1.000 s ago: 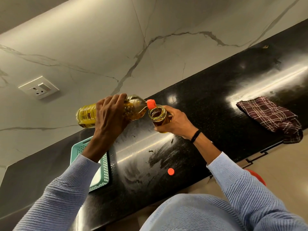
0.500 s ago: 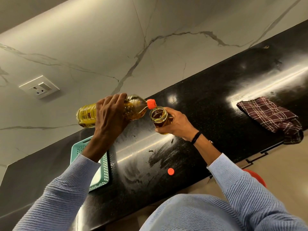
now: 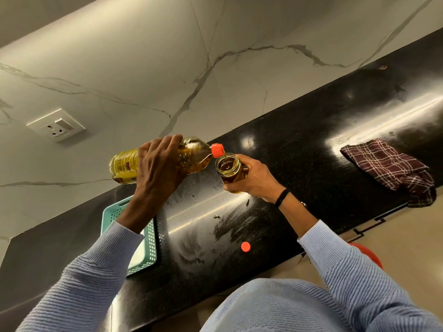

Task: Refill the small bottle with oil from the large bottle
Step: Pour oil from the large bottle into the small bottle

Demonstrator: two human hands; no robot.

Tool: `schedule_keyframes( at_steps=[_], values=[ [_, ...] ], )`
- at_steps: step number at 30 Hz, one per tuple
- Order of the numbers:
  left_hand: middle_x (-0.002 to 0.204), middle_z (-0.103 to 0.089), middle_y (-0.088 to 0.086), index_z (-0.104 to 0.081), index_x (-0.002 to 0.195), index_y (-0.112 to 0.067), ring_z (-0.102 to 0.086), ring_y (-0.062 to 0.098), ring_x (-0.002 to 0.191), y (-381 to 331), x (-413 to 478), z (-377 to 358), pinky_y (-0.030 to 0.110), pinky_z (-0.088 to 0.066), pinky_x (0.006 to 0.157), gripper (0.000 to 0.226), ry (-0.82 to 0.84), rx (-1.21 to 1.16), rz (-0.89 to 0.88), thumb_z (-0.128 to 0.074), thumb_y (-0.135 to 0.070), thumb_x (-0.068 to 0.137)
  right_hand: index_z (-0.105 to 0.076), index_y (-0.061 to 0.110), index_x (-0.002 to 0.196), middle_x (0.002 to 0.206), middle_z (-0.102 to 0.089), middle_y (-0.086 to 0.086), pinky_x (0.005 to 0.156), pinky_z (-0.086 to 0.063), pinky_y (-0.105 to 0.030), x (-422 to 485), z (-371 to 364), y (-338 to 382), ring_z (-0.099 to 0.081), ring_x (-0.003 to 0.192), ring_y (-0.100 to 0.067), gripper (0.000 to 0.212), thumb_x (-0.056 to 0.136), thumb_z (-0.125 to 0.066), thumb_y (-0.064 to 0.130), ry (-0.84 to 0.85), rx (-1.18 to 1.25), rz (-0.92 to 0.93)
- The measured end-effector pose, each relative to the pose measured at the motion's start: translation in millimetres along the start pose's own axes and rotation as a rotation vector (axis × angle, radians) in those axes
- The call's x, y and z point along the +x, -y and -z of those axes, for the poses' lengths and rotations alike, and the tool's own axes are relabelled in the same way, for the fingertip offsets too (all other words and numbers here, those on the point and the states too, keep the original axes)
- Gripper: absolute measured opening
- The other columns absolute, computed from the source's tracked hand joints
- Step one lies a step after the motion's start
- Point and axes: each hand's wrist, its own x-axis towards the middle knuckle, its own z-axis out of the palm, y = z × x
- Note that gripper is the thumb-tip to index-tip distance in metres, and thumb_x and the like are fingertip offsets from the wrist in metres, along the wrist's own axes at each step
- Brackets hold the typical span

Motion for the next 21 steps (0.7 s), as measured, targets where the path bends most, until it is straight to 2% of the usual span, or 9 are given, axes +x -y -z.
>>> schedule_keyframes(
  at_steps=[4,7,21],
  values=[
    [0.113,-0.065,0.014,-0.053,0.123,-0.009,-0.062,0.035,0.101,-0.1,-0.2,0.0,0.048,-0.043,0.091,0.077,-0.002,-0.001,-0.002,-0.092,-0.036,0.062,-0.055,0.029,0.132,0.120,-0.065,0.012,0.089,-0.049,-0.018,0.5,0.0,0.6,-0.060,0.113,-0.007,0.075,0.066,-0.091,0.028,0.002,0.005,-0.001],
    [0.113,-0.065,0.016,-0.053,0.124,-0.008,-0.062,0.036,0.100,0.3,0.0,-0.6,0.049,-0.043,0.090,0.079,0.002,-0.002,-0.004,-0.092,-0.036,0.061,-0.054,0.029,0.132,0.120,-0.065,0.012,0.087,-0.047,-0.015,0.8,-0.4,0.4,-0.059,0.112,-0.006,0.076,0.066,-0.091,0.028,0.003,0.003,-0.005],
    [0.113,-0.065,0.017,-0.052,0.124,-0.008,-0.063,0.037,0.100,-1.0,0.6,-0.7,0.051,-0.044,0.091,0.080,0.003,-0.013,-0.002,-0.093,-0.035,0.061,-0.055,0.030,0.132,0.120,-0.066,0.012,0.094,-0.050,-0.023,0.2,-0.7,-4.1,-0.059,0.112,-0.005,0.075,0.066,-0.091,0.029,0.001,-0.001,-0.002]
  ],
)
